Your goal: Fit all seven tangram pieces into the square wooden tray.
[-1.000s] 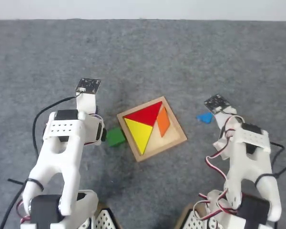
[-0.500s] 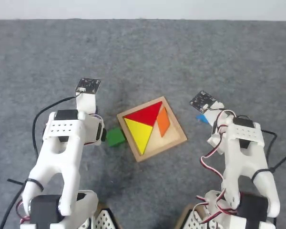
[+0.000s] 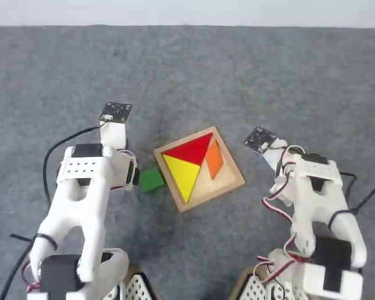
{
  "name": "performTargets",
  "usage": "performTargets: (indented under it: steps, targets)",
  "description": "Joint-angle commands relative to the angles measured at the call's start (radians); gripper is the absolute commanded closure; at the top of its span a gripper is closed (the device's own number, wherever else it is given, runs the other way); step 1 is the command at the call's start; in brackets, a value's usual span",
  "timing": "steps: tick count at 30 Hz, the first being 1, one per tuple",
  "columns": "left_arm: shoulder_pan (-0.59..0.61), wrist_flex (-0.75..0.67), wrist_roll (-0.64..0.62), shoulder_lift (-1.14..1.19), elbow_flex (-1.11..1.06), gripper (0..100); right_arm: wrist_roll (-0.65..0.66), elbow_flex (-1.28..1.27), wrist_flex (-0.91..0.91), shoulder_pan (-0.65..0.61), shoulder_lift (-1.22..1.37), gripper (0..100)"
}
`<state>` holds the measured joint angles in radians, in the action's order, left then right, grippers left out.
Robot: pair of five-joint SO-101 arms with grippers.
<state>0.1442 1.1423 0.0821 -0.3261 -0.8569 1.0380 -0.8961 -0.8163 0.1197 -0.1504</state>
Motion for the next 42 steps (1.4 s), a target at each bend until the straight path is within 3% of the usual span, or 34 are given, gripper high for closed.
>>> performTargets:
  steps: [1, 9, 15, 20, 29, 42]
  targets:
    - [0.003, -0.02, 0.008, -0.035, 0.007, 85, 0.018, 0.075, 0.005, 0.007, 0.035, 76.6]
    - [0.003, -0.02, 0.008, -0.035, 0.007, 85, -0.029, 0.084, 0.007, 0.005, 0.035, 95.8]
    - [0.0, -0.068, 0.009, -0.035, -0.038, 85, -0.04, 0.095, 0.005, 0.001, 0.031, 95.1]
    - [-0.002, -0.109, 0.012, -0.035, -0.074, 85, -0.176, 0.124, -0.007, 0.047, -0.059, 94.8]
    - [-0.003, -0.107, 0.012, -0.035, -0.073, 85, -0.187, -0.048, -0.148, 0.108, -0.415, 79.2]
    - [0.003, -0.107, 0.012, -0.035, -0.077, 85, -0.279, -0.021, -0.056, 0.128, -0.091, 79.3]
